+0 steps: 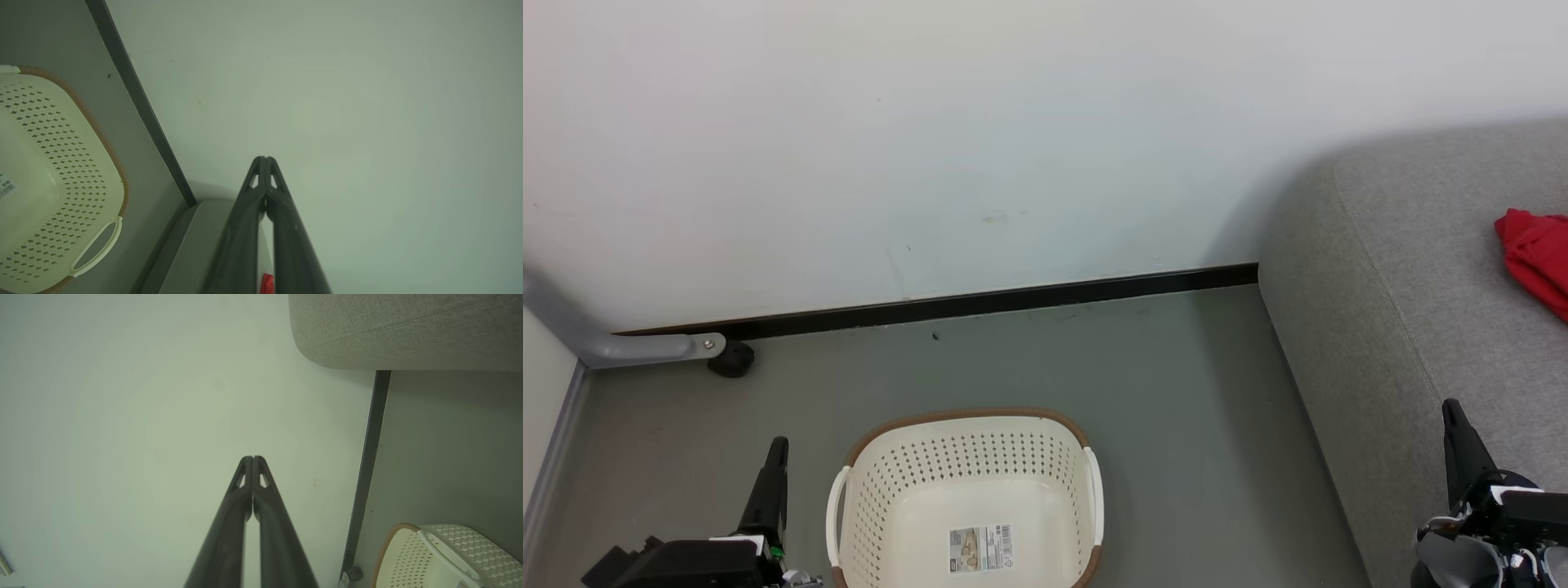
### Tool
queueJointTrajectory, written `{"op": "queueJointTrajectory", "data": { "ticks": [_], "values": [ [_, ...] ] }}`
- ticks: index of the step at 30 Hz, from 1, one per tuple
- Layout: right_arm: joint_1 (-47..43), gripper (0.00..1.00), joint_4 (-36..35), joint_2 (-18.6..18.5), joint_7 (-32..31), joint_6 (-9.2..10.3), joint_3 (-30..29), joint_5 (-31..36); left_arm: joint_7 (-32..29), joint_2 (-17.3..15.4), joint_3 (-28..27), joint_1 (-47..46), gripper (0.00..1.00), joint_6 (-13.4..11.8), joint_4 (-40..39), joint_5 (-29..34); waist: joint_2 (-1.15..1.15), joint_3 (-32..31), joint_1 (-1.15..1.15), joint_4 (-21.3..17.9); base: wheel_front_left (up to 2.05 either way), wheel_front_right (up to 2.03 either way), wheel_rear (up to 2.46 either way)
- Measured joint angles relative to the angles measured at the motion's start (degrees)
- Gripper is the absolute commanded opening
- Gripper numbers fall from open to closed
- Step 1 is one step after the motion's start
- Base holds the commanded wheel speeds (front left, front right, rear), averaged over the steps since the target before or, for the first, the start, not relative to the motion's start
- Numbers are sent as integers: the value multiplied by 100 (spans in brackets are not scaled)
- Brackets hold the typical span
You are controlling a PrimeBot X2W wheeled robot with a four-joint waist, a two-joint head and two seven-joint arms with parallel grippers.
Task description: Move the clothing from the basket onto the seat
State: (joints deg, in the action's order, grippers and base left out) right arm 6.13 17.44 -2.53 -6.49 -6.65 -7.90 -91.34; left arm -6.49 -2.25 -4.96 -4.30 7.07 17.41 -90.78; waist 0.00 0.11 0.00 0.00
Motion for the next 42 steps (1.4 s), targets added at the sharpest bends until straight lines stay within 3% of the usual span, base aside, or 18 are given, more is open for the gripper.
{"op": "queueJointTrajectory", "data": {
  "ticks": [42],
  "values": [
    [-1,0,-2,0,0,0,0,0,0,1,0,0,0,0,-8,0,0,0,0,0,0,0,0]
  ]
}}
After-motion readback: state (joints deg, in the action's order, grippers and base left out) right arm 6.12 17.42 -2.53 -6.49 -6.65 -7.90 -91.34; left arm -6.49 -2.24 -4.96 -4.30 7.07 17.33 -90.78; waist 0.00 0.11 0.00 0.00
